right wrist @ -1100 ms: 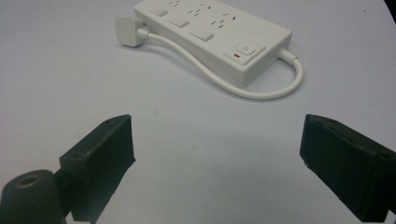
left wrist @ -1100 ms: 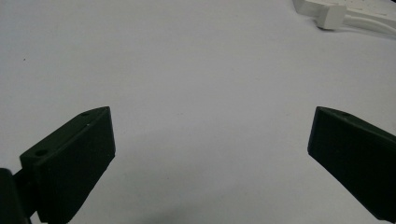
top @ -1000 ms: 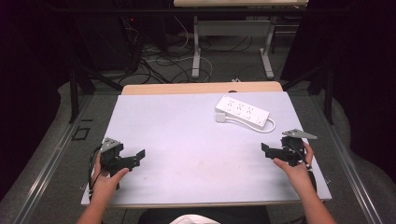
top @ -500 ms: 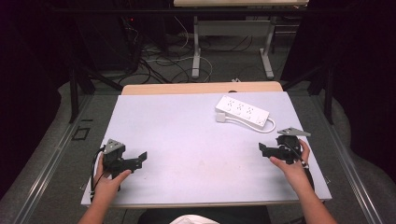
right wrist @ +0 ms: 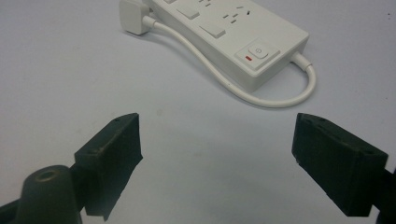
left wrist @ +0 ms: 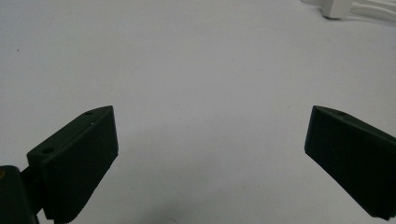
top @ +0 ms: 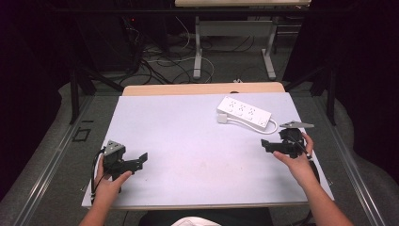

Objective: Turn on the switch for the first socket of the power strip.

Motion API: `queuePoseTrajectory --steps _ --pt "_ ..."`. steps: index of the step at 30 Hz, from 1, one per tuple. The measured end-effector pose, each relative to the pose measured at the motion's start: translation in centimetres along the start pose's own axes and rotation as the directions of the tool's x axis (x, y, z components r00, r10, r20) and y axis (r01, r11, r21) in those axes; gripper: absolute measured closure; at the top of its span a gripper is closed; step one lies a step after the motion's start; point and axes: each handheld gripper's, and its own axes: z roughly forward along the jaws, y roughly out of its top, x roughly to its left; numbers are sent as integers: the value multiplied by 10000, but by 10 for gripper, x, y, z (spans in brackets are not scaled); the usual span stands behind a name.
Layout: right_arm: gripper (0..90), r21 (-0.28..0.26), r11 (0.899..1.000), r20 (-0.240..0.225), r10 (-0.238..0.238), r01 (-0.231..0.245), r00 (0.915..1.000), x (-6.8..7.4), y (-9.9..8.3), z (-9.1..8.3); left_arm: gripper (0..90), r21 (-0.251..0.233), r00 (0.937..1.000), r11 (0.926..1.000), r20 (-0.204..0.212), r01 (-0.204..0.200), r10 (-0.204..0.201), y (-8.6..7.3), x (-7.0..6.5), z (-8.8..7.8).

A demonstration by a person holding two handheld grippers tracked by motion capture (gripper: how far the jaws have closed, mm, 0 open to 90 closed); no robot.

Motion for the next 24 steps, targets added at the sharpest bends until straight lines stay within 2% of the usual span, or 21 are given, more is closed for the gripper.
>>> queuePoseTrajectory --steps 24 --pt "150 562 9968 -190 -565 575 9982 2 38 -5 33 7 9999 10000 -62 91 -91 -1 1 0"
